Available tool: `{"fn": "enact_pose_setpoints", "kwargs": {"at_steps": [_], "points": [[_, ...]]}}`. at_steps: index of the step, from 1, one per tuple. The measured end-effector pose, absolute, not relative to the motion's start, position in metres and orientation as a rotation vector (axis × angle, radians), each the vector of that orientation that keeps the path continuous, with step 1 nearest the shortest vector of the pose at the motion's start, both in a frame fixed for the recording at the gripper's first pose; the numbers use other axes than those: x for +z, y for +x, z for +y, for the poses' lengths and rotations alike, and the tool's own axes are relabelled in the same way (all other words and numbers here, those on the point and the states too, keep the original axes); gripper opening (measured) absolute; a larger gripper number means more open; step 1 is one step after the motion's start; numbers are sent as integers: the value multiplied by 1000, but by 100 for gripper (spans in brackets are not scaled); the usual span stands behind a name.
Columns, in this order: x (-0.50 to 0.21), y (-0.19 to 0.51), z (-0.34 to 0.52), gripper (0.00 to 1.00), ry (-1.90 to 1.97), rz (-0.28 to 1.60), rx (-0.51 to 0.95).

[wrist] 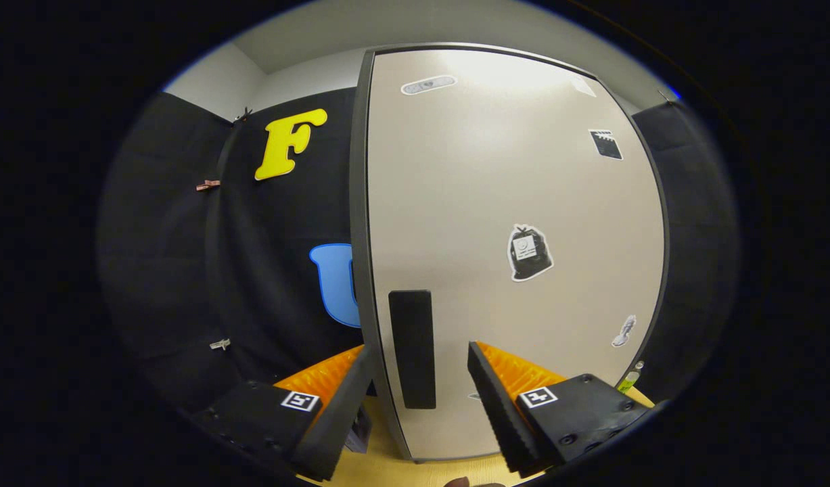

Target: Open the shoe cabinet door, grab the shoes and put them into the shoe cabinet, then close the shoe cabinet door.

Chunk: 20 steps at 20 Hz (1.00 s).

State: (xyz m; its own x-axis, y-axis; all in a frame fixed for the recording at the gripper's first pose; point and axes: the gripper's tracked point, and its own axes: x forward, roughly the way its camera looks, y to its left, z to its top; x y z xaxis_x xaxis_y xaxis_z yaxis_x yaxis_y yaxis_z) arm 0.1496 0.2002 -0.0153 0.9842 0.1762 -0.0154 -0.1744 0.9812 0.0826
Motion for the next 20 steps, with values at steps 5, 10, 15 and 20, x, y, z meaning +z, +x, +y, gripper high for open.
{"fn": "enact_pose_setpoints", "kwargs": {"at_steps": [5,10,15,20], "points": [[-34,170,205,45,62,61,139],[-34,168,203,30,53,40,157],[-32,150,202,23,52,30,209],[-28,97,183,23,50,20,264]]}}
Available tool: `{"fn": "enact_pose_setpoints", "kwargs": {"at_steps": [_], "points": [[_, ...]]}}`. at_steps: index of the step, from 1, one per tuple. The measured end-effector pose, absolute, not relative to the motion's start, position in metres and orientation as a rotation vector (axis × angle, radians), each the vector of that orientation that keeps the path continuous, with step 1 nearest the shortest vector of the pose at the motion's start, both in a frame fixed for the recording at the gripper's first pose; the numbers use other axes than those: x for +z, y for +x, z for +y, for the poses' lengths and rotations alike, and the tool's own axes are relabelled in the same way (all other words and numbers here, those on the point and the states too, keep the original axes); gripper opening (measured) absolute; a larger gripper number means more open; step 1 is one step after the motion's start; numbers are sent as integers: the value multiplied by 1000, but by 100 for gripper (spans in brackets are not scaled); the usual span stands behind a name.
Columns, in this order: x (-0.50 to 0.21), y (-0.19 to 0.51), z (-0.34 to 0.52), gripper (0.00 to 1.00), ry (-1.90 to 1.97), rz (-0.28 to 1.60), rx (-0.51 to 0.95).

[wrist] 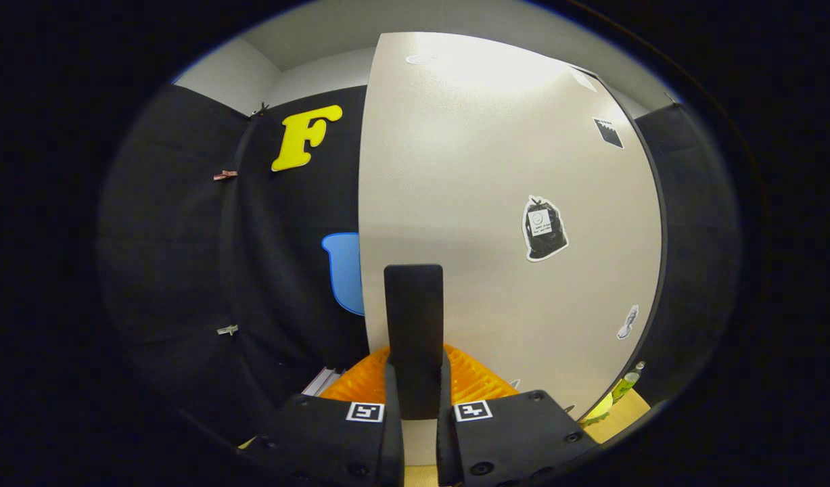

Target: Open the shoe cabinet door, grab the shoes and put them into the shoe cabinet, then close the shoe cabinet door.

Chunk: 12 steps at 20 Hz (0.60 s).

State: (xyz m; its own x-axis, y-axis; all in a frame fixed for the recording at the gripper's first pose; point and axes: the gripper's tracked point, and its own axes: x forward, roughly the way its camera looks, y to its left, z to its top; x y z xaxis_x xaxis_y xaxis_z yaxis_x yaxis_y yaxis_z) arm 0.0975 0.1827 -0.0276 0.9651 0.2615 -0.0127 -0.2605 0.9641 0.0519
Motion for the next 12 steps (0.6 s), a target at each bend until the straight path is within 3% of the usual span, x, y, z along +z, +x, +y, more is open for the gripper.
{"fn": "enact_pose_setpoints", "kwargs": {"at_steps": [12], "points": [[-24,3,111,22,53,1,352]]}}
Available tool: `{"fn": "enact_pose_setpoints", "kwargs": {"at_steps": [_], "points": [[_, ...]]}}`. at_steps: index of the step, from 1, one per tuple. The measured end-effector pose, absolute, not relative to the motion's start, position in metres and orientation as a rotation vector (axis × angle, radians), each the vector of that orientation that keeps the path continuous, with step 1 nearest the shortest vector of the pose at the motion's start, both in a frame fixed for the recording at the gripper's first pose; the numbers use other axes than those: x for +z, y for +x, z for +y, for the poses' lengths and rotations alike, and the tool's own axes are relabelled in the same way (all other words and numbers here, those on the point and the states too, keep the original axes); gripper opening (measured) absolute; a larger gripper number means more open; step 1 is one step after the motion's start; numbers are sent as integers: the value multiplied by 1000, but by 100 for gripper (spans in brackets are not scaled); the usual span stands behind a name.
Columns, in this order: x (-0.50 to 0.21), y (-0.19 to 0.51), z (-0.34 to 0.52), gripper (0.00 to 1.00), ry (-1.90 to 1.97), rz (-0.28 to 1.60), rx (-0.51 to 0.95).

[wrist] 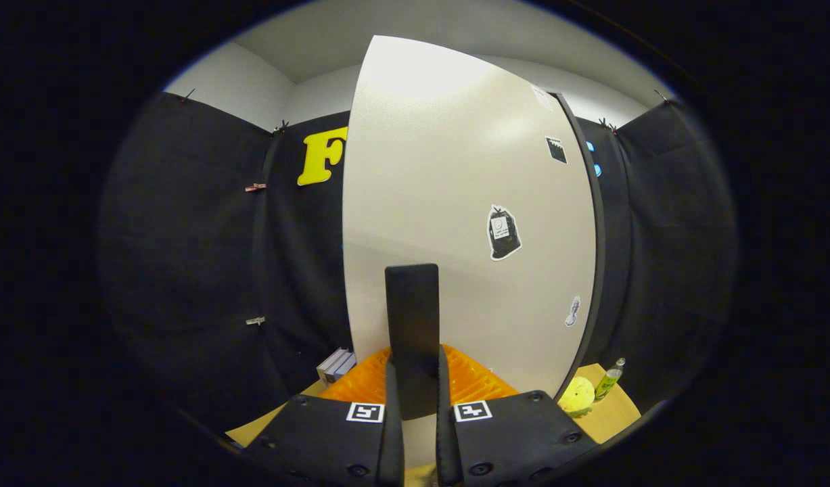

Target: Open the shoe cabinet door, grab the shoes and put them into the shoe cabinet, then close the shoe cabinet door.

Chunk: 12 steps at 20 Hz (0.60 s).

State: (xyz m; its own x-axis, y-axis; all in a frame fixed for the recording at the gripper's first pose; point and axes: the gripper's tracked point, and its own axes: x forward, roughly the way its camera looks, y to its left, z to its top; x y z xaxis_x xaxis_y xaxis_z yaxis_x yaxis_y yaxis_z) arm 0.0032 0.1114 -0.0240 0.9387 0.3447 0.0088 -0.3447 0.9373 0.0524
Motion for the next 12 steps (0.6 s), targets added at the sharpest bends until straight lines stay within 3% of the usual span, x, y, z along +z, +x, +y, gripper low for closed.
{"fn": "enact_pose_setpoints", "kwargs": {"at_steps": [4,12], "points": [[-25,-19,75,22,54,12,348],[-25,-51,-20,21,19,8,208]]}}
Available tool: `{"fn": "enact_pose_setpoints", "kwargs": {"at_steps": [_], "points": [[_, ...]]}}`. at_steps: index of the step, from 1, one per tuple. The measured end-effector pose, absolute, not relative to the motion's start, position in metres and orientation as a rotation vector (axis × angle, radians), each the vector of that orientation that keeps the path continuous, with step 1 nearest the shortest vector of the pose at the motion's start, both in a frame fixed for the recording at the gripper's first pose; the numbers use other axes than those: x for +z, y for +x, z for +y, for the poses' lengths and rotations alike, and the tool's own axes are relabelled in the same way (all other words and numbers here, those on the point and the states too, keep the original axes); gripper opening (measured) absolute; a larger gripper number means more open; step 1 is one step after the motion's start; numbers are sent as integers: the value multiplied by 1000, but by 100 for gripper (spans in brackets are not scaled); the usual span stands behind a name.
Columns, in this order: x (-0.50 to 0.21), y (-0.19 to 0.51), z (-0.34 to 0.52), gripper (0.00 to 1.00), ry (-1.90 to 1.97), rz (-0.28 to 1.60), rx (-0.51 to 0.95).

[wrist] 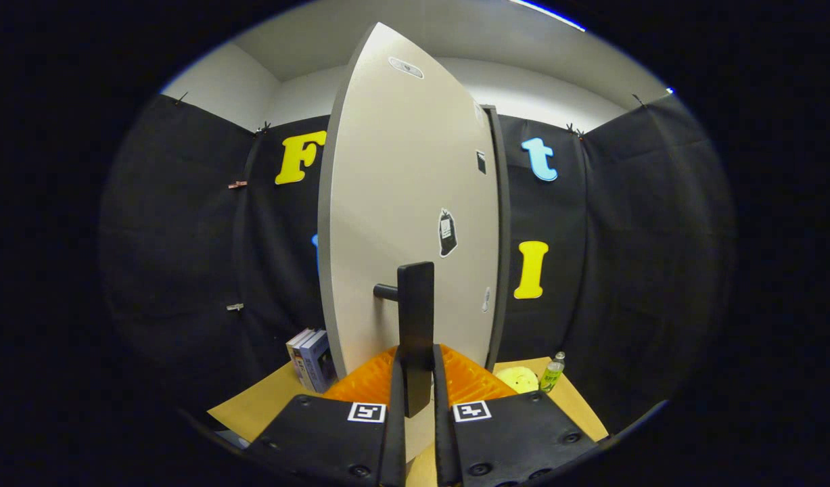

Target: Open the shoe cabinet door, grab the shoes and put them into the shoe cabinet, then close the shoe cabinet door.

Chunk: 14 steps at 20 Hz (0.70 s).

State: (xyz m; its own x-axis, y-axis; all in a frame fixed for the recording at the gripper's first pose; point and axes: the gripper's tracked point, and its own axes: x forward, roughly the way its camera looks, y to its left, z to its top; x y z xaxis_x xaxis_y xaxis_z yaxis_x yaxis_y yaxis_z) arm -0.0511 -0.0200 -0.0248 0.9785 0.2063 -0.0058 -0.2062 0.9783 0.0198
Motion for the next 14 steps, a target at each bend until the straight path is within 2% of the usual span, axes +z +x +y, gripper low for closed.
{"fn": "enact_pose_setpoints", "kwargs": {"at_steps": [12,14], "points": [[-19,-58,-121,21,90,33,169],[-19,-56,-138,18,97,31,152]]}}
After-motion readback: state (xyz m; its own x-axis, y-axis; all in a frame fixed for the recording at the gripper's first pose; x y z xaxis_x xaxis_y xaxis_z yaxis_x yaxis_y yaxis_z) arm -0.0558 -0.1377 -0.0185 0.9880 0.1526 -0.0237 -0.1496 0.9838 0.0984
